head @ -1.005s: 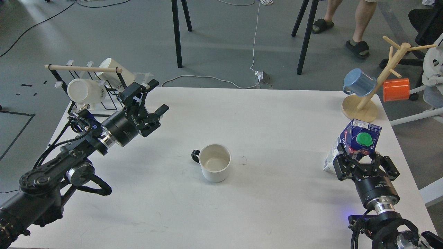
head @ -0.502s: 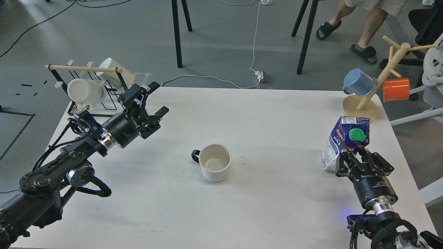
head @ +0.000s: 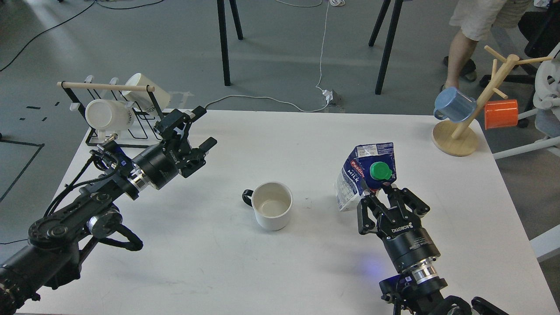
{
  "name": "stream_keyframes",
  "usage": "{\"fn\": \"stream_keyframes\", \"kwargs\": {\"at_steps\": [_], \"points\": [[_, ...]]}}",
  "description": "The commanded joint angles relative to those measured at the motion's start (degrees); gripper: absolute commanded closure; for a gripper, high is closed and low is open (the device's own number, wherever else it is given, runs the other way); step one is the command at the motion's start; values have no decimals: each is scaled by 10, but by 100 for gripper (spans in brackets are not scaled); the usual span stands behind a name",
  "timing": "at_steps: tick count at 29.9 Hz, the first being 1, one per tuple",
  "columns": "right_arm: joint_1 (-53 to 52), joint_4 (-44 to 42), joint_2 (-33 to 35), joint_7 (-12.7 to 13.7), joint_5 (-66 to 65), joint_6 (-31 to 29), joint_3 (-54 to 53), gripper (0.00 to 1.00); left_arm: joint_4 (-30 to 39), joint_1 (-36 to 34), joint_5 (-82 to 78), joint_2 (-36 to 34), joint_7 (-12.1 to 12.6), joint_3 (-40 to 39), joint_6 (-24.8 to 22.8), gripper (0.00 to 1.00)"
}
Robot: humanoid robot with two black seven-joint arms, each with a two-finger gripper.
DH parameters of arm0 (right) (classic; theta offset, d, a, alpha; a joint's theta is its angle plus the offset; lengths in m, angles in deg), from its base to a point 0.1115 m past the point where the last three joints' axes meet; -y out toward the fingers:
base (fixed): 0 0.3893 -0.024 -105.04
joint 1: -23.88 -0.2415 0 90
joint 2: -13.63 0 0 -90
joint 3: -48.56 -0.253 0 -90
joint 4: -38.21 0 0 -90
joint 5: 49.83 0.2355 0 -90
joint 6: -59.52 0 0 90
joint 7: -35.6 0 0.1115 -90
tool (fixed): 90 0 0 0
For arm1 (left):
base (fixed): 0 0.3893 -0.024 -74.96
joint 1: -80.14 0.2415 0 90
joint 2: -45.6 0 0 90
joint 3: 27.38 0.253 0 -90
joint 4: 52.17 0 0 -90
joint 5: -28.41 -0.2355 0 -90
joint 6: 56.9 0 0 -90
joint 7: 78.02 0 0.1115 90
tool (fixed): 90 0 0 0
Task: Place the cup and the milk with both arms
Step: 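Carry the milk carton toward the white mug with the right gripper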
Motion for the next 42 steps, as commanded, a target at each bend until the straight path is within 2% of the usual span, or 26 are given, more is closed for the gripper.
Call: {"fn": "stream_keyframes", "kwargs": {"at_steps": [1,20,33,40,42], "points": [[1,-9,-20,0,-28,0,18,64,0,2,0,-1,0,0,0,1],[-6,-78,-77,1,-41,0,35,63,-3,5,-1,-1,0,0,0,1],[-5,-83,-79,1,-48,0,43,58,-3,6,-8,0,0,0,0,1],[-5,-82,-78,2,-47,0,43,43,-4,6,-9,0,0,1,0,1],[-5,-82,-78,2,-47,0,43,32,-4,7,-9,0,0,1,0,1]]}}
